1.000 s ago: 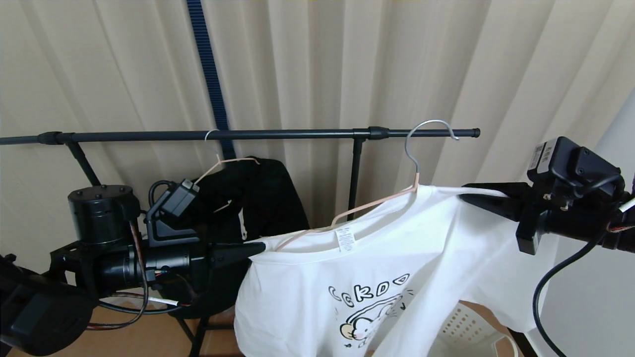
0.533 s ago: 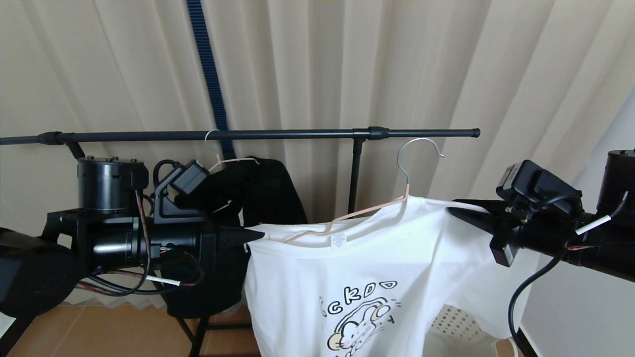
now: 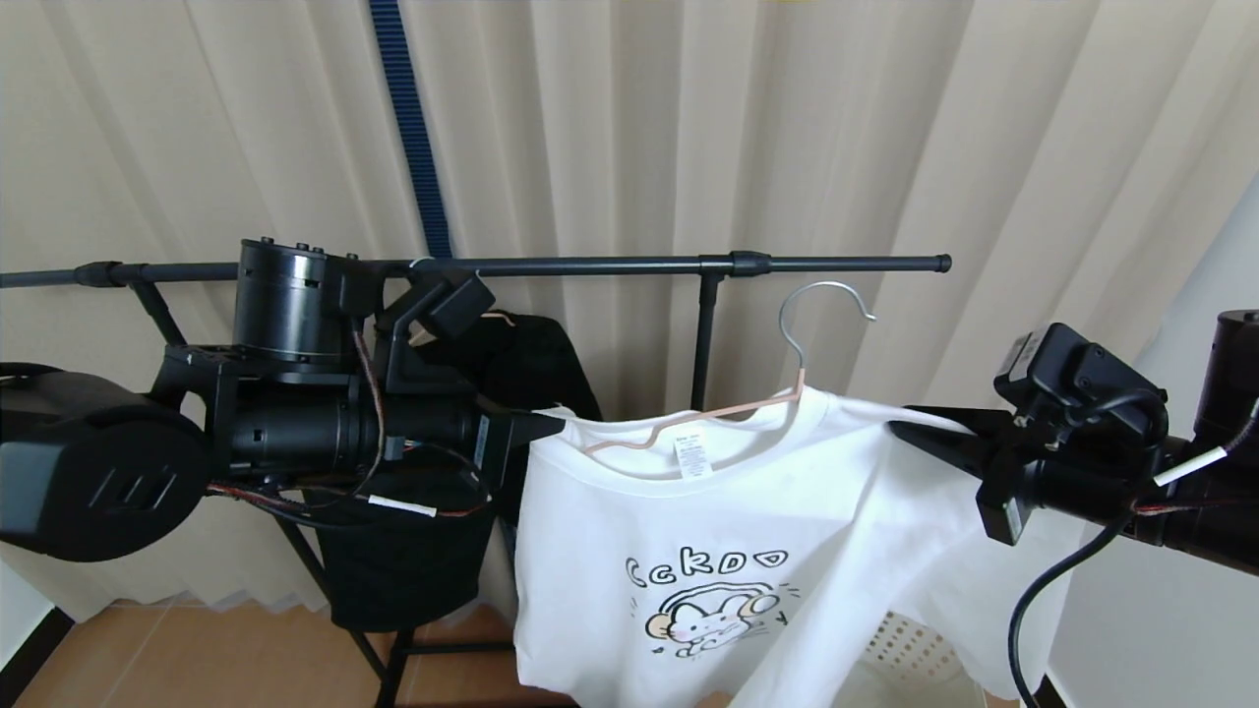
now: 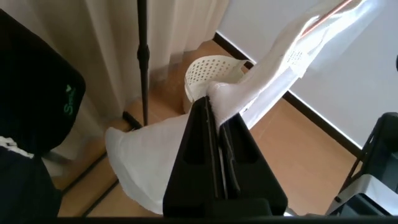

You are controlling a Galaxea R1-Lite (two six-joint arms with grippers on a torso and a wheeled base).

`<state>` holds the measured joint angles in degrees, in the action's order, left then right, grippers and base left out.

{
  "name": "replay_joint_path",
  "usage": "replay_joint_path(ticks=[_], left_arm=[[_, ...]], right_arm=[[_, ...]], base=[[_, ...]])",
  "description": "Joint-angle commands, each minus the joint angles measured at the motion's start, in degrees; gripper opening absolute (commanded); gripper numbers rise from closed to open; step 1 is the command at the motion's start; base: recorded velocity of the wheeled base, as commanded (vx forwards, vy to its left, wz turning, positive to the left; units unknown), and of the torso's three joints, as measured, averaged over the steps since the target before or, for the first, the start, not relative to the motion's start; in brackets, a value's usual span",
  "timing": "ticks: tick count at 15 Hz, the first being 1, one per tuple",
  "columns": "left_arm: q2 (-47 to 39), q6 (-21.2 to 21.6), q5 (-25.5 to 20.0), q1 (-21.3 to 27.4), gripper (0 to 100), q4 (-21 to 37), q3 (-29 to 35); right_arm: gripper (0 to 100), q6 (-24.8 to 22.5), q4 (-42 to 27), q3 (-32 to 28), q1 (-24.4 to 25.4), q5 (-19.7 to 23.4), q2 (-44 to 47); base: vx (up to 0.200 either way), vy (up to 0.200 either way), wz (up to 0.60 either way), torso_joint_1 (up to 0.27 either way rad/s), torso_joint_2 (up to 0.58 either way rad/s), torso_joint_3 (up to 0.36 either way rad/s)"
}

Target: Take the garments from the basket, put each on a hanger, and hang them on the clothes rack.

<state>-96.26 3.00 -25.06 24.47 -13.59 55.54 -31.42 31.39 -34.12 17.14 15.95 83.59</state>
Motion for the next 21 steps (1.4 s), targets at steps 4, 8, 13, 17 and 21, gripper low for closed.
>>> replay_joint_path(ticks=[4, 8, 13, 17, 21], left_arm=[[-0.60, 0.78, 9.16, 3.22, 0, 0.15, 0.80], [-0.51, 1.31, 13.73, 5.50, 0, -0.03, 0.80], [-0.16, 1.04, 19.09, 10.60, 0, -0.29, 1.41], [0.54, 0.60, 20.14, 12.89, 0, -0.29, 1.41], [0.54, -4.14, 21.55, 14.82, 0, -0.29, 2.47]], right_arm=[[0, 6.37, 3.85, -0.51, 3.16, -4.96, 0.08], [0, 8.83, 4.38, -0.95, 4.92, -5.93, 0.34], [0, 10.41, 4.64, -1.12, 10.46, -11.90, 3.86], [0, 11.73, 8.69, -1.12, 12.04, -16.38, 7.38], [0, 11.64, 17.21, -0.51, 13.89, -23.06, 14.50]], base=[[0.000, 0.000, 0.00, 0.000, 0.00, 0.000], [0.000, 0.000, 0.00, 0.000, 0.00, 0.000], [0.000, 0.000, 0.00, 0.000, 0.00, 0.000], [0.000, 0.000, 0.00, 0.000, 0.00, 0.000], [0.000, 0.000, 0.00, 0.000, 0.00, 0.000]])
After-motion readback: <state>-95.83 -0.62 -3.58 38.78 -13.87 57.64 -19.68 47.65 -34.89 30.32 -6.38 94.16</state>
